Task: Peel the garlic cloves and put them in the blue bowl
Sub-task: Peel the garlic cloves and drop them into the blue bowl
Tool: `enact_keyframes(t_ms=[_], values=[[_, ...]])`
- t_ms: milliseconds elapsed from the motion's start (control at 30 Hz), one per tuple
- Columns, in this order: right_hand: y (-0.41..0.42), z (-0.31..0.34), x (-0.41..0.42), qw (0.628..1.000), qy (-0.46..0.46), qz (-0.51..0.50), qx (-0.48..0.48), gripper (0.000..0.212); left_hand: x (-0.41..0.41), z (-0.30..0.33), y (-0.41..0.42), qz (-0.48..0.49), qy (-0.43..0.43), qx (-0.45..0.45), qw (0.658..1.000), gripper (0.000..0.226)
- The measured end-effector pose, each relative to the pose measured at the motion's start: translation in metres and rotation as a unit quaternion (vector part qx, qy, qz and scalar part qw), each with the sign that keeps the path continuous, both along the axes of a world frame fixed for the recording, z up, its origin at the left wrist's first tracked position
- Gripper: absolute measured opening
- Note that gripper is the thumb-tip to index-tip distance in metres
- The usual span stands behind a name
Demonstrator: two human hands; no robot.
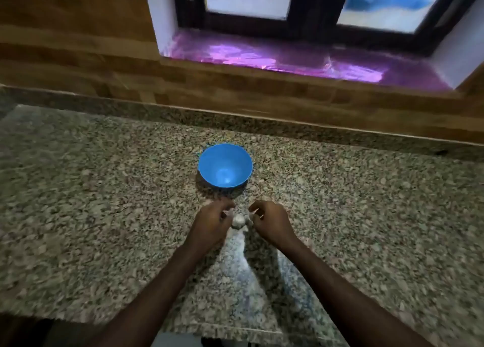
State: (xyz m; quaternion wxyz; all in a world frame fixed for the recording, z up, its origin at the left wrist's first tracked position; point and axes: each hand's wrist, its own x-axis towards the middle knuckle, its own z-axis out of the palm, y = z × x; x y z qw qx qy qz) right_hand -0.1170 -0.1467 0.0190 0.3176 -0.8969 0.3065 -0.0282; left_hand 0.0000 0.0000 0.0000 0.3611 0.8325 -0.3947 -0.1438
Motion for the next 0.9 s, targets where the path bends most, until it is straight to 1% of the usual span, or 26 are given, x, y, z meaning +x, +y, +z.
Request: enact_keyframes(t_ms=[67,133,200,267,333,367,433,467,600,733,900], values=[[-0.004,-0.012,0.008,0.999,0.018,-0.025,0.042,0.015,0.003,-0.013,-0.008,-0.011,0.028,0.021,0.999,0.034],[-0.002,-0.022,0.011,0.995,0.034,-0.045,0.078,0.012,-0.002,-0.02,-0.015,-0.024,0.049,0.037,0.998,0.031],[-0.002,-0.033,0.015,0.988,0.028,-0.075,0.134,0.008,-0.005,-0.024,-0.021,-0.015,0.08,0.006,0.997,0.021],[-0.003,-0.042,0.017,0.977,0.014,-0.101,0.188,0.009,-0.003,-0.027,-0.025,0.017,0.121,-0.014,0.992,0.02],[-0.006,-0.047,0.016,0.959,-0.005,-0.121,0.258,0.007,-0.003,-0.031,-0.027,0.061,0.189,-0.028,0.98,0.026],[-0.008,-0.047,0.015,0.944,-0.02,-0.129,0.304,0.008,-0.003,-0.033,-0.028,0.076,0.226,-0.041,0.97,0.031],[-0.011,-0.043,0.01,0.912,-0.046,-0.142,0.383,0.011,-0.002,-0.036,-0.03,0.093,0.277,-0.07,0.954,0.037],[-0.013,-0.04,0.007,0.903,-0.056,-0.144,0.401,0.012,-0.003,-0.036,-0.031,0.097,0.292,-0.079,0.948,0.039],[-0.014,-0.022,-0.001,0.878,-0.087,-0.16,0.442,0.01,-0.007,-0.031,-0.032,0.092,0.312,-0.093,0.941,0.038],[-0.014,-0.009,0.001,0.846,-0.088,-0.181,0.493,0.011,-0.01,-0.023,-0.03,0.073,0.323,-0.108,0.937,0.045],[-0.018,-0.006,0.001,0.844,-0.076,-0.182,0.498,0.016,-0.007,-0.01,-0.025,0.065,0.385,-0.113,0.913,0.04]])
